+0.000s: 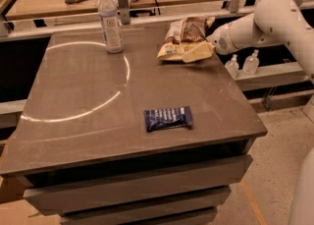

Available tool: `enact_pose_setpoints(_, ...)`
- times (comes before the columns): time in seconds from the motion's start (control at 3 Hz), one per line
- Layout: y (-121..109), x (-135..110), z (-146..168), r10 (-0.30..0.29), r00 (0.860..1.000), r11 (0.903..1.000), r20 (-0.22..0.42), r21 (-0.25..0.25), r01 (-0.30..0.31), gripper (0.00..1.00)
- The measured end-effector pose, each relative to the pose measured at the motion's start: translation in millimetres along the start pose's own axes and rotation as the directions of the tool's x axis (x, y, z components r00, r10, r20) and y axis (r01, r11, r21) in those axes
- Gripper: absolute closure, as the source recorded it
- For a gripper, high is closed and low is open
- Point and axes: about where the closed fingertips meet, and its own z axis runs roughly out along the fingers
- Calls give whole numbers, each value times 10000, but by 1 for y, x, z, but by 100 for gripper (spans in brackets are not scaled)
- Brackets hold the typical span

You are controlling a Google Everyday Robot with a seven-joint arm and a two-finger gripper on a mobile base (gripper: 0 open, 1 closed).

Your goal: Move brown chip bag near rxbar blueberry

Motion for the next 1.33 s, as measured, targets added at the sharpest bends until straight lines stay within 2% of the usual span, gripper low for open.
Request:
enact_pose_setpoints(0.33, 3, 3, 3, -43, 9999, 10000, -128, -47, 42, 57)
enact_pose_setpoints(0.67, 6, 0, -4, -366, 9989, 9993, -299, -2, 366, 88)
enact_pose_setpoints(1.0, 19, -1, -26, -1088, 9924, 9937, -580, -336, 1070, 100)
enact_pose_setpoints(1.33, 41, 6, -61, -1766, 9771, 9828, -1188, -755, 1685, 100)
